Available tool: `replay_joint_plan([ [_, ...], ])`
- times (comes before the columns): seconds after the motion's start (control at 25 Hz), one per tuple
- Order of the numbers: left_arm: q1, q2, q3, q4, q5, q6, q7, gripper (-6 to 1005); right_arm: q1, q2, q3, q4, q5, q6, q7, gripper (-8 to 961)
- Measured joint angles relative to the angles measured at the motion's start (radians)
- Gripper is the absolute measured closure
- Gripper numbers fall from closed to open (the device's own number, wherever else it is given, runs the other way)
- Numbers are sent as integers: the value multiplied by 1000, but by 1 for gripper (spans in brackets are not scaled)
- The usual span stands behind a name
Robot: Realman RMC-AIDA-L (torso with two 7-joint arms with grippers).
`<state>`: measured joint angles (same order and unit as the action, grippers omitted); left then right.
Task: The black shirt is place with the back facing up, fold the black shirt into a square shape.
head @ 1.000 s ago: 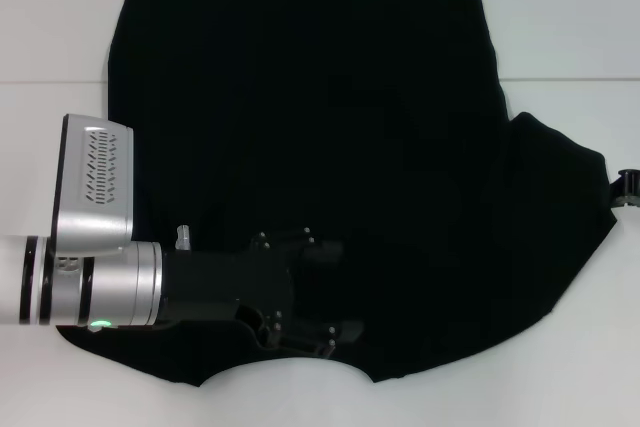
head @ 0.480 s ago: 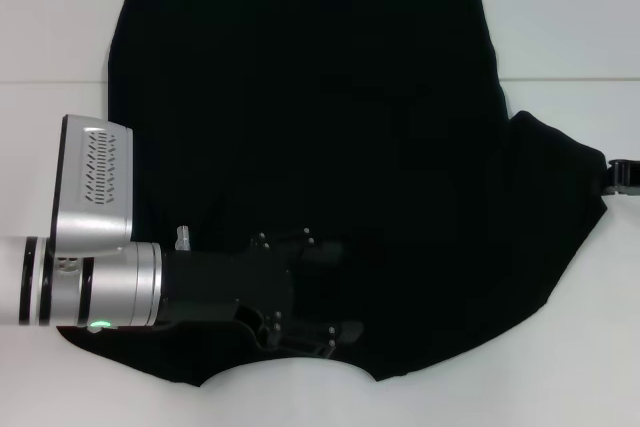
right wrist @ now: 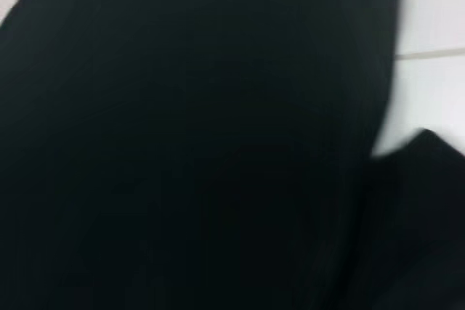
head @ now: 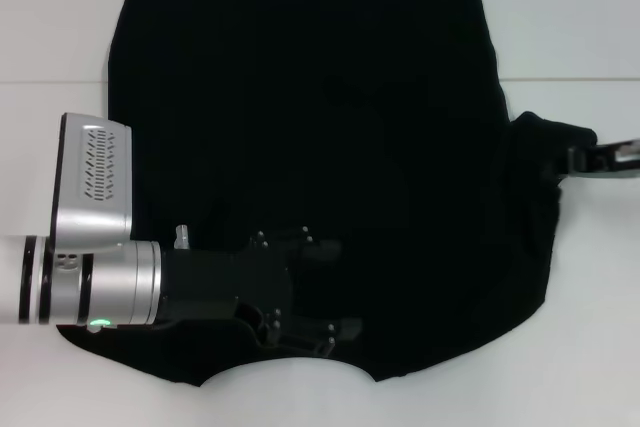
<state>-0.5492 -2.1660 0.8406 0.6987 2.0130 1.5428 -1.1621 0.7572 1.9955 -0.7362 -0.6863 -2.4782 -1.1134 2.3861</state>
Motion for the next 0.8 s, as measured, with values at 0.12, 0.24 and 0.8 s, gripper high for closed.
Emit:
replay_joint_plan([
  [0.12, 0, 0, 0, 0, 0, -4, -6, 95, 31, 17, -48, -7, -1, -27, 2, 954],
  [0.24, -1, 0, 0, 0, 1, -5, -10, 99, 66, 27, -120, 0, -4, -49, 13, 954],
  [0.8, 3, 2, -36, -2, 4, -7, -8, 113, 169, 37, -288, 28, -56, -102, 80, 955],
])
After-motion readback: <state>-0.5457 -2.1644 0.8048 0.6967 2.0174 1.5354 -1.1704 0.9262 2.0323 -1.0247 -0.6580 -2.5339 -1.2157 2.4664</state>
